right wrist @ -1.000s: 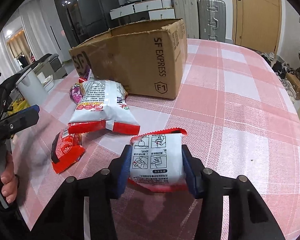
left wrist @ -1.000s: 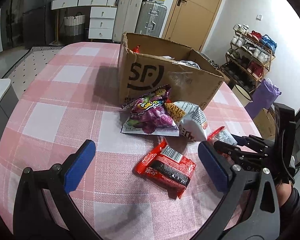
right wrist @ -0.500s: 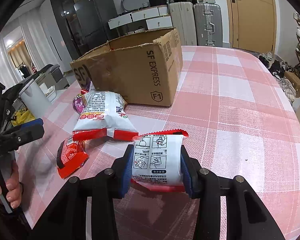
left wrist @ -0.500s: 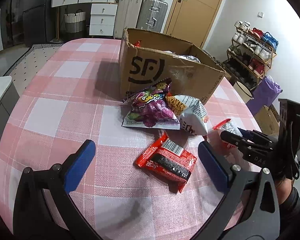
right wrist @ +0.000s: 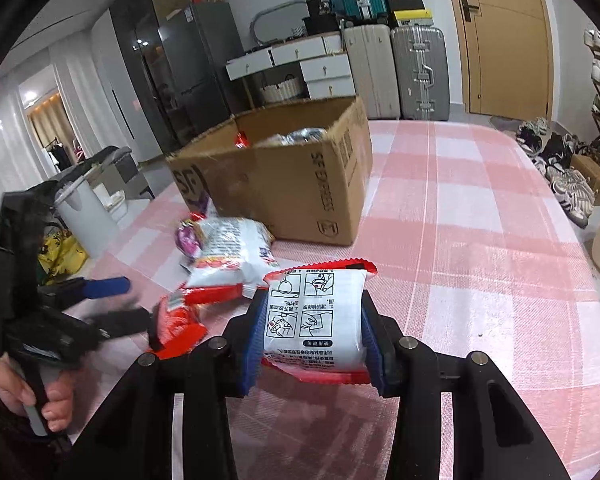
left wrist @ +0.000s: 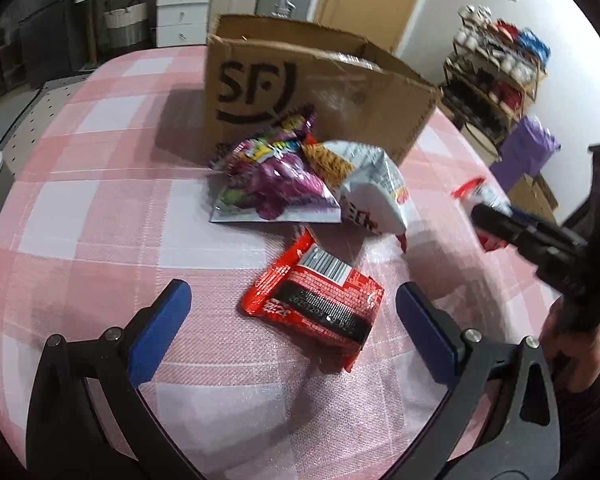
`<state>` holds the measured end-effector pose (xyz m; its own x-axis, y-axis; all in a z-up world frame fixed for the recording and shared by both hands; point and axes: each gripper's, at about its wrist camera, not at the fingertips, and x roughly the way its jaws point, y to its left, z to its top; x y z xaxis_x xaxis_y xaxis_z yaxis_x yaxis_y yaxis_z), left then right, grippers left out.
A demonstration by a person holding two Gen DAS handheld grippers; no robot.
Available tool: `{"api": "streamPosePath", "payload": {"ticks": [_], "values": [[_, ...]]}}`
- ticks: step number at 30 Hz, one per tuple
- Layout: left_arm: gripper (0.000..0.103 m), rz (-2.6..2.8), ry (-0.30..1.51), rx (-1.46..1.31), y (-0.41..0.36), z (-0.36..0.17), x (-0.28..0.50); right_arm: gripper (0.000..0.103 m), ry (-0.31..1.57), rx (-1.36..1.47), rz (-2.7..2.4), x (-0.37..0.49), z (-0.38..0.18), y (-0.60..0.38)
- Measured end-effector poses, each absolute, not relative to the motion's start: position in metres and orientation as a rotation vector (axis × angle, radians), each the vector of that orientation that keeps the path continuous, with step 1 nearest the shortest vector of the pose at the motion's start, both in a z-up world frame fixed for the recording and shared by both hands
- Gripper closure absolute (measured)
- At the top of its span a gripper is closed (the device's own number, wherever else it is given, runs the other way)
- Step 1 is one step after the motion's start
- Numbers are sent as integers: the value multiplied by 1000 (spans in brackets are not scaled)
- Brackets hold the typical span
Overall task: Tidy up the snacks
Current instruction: 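Lower the left gripper onto the red chocolate packet and close while the right gripper holds the white packet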
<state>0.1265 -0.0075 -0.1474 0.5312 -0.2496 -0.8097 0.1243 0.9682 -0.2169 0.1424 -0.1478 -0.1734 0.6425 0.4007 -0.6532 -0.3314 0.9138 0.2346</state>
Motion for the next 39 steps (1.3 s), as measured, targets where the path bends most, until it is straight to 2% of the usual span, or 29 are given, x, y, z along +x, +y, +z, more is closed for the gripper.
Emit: {"api": "streamPosePath", "payload": {"ticks": [13, 19, 21, 25, 39], "values": [[2, -285, 1066, -78, -22, -164, 149, 60, 751, 120, 427, 135, -168, -155], [18, -281, 1061, -3, -35, -168, 149, 60, 749, 124, 427, 134, -167, -156], [40, -278, 1047, 12, -37, -166, 147, 60, 748, 122, 425, 134, -167, -157], [53, -281, 1040, 9, -37, -161, 140, 60, 748, 123, 424, 134, -167, -157], [58, -252, 968, -4, -23, -123, 118, 60, 714, 111, 436, 115, -144, -145]]}}
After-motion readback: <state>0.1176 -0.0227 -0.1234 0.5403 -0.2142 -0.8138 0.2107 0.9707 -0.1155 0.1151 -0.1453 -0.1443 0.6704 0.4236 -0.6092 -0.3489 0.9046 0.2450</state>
